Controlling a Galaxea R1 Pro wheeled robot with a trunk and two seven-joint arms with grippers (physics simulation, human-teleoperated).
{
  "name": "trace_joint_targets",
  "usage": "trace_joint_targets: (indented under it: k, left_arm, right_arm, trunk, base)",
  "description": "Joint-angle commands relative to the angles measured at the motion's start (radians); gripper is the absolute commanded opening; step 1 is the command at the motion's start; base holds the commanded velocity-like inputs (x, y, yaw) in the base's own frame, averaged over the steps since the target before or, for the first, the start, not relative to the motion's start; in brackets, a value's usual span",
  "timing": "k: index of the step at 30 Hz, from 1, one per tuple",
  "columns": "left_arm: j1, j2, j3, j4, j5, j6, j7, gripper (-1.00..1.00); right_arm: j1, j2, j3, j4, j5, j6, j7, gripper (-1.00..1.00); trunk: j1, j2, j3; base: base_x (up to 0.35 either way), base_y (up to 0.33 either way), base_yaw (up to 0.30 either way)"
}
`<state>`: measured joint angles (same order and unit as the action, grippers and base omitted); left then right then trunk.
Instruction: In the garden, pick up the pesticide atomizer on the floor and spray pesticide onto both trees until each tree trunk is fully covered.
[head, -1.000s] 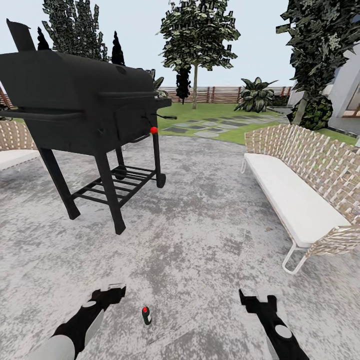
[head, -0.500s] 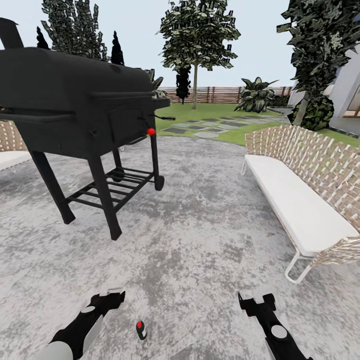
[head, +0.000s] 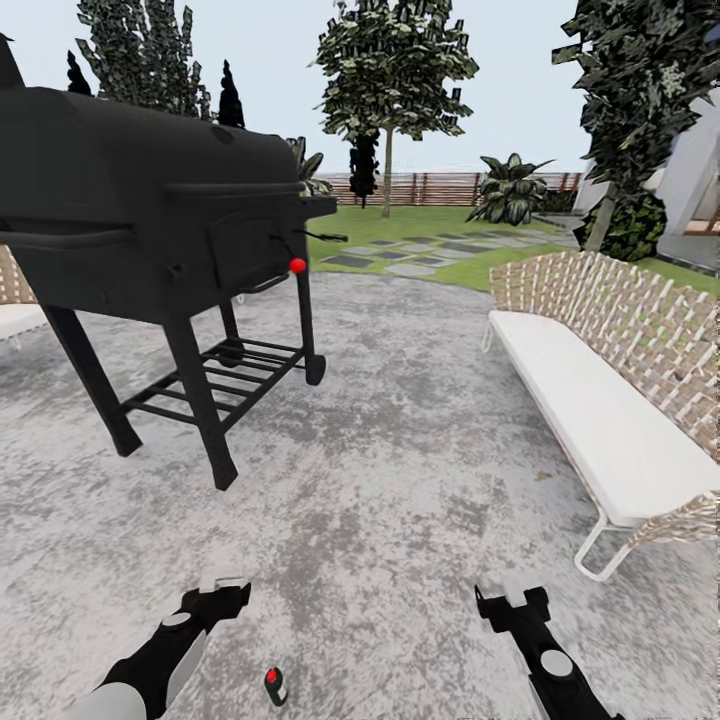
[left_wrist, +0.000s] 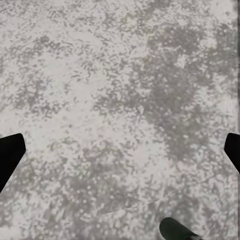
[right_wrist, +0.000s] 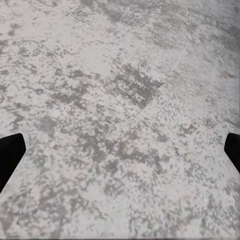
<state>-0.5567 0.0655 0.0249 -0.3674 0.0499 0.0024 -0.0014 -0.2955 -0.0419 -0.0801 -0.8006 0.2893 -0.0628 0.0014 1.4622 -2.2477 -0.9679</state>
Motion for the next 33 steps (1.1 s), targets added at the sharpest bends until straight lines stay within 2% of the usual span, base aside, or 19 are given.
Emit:
trace_joint_targets:
  k: [1,6,17,24,33]
  left_arm:
    - [0.000,0.000,0.001,0.000,0.005,0.000,0.000,1.00]
    - [0.000,0.000,0.001,0.003,0.005,-0.001,-0.001,1.00]
    - [0.001,0.001,0.003,0.011,0.003,-0.015,0.000,1.00]
    - [0.003,0.002,0.003,0.014,0.003,-0.061,-0.002,1.00]
    - [0.003,0.003,0.003,0.015,0.002,-0.065,-0.001,1.00]
  right_arm:
    - [-0.001,0.001,-0.002,0.001,0.010,-0.003,0.000,1.00]
    - [-0.001,0.003,-0.001,0.001,0.010,-0.003,0.000,1.00]
    - [-0.001,0.004,0.000,0.003,0.008,-0.003,0.003,1.00]
    - [-0.001,0.004,0.000,0.001,-0.045,-0.002,0.003,1.00]
    - [-0.001,0.002,-0.003,-0.004,-0.087,-0.002,0.028,1.00]
  trunk:
    - [0.004,-0.007,-0.005]
    - [0.023,-0.042,-0.023]
    - [0.065,-0.119,-0.059]
    - [0.092,-0.168,-0.090]
    - [0.126,-0.231,-0.133]
  base:
    - [0.002,0.000,-0.176]
    - [0.001,0.000,-0.136]
    - [0.000,0.000,-0.011]
    - [0.000,0.000,0.000]
    - [0.000,0.000,0.000]
